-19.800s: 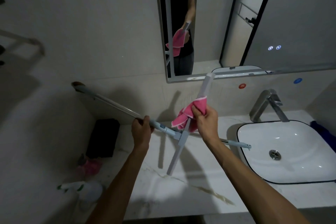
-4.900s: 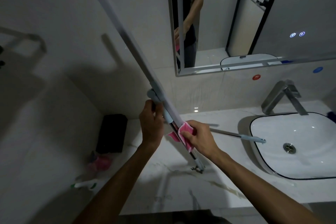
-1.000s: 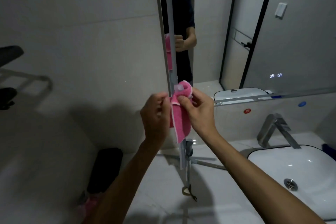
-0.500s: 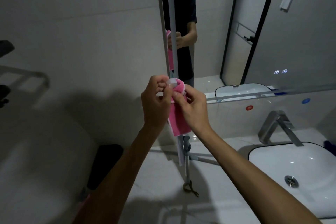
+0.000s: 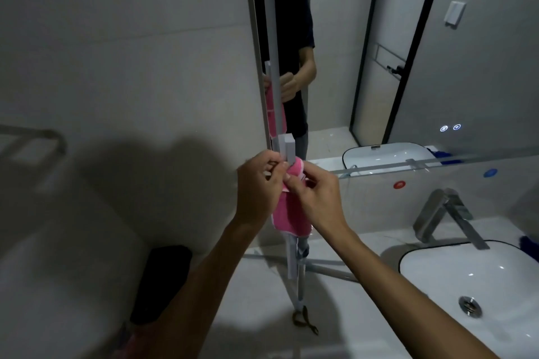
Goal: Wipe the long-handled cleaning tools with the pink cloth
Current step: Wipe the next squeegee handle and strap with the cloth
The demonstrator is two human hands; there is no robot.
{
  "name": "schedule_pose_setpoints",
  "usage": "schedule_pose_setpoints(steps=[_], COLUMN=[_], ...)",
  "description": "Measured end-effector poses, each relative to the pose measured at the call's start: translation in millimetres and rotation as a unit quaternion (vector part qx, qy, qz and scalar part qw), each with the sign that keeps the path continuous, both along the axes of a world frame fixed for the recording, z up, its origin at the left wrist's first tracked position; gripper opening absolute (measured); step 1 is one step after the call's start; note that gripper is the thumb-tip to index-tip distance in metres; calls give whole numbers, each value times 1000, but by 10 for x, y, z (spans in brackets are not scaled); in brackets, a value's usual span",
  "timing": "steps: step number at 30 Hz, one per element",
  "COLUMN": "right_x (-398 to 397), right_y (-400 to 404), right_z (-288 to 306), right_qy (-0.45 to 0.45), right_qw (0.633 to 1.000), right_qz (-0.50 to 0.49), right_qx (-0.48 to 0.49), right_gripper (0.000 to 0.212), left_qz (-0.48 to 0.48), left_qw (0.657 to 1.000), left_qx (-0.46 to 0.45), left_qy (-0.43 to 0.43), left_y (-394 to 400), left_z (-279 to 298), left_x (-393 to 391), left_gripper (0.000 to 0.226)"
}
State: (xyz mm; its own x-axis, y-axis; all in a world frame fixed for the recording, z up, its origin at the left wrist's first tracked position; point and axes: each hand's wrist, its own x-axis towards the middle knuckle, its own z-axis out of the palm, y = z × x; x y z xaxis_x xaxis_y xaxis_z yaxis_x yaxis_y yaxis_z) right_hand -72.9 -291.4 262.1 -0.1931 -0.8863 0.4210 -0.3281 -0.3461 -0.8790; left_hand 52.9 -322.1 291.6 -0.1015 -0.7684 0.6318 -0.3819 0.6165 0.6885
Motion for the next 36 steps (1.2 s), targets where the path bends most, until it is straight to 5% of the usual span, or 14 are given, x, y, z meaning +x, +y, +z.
schedule_pose_setpoints(steps=[8, 14, 23, 30, 32, 36], right_x=[-29, -48, 23, -20, -46, -43], right_y=[-36, 83, -43, 69, 115, 138], right_z=[-311, -837, -322, -1020, -1118, -1075], right_qy=[31, 125, 72, 135, 136, 76], right_qw=[999, 975, 997, 977, 978, 987], right_qz=[-5, 73, -18, 63, 62, 78], right_qx=[13, 167, 28, 154, 148, 122], right_gripper=[8, 6, 17, 10, 10, 15], left_qz=[5, 33, 28, 37, 15, -72], left_qw=[1000, 999, 1000, 999, 999, 975], left_qx=[25, 2, 7, -17, 10, 202], left_qy=[2, 4, 10, 36, 34, -56], left_y=[-51, -81, -49, -93, -33, 88], left_z=[20, -45, -100, -160, -239, -640], left_x=[-16, 88, 26, 116, 124, 132], left_gripper=[7, 5, 1, 5, 10, 12])
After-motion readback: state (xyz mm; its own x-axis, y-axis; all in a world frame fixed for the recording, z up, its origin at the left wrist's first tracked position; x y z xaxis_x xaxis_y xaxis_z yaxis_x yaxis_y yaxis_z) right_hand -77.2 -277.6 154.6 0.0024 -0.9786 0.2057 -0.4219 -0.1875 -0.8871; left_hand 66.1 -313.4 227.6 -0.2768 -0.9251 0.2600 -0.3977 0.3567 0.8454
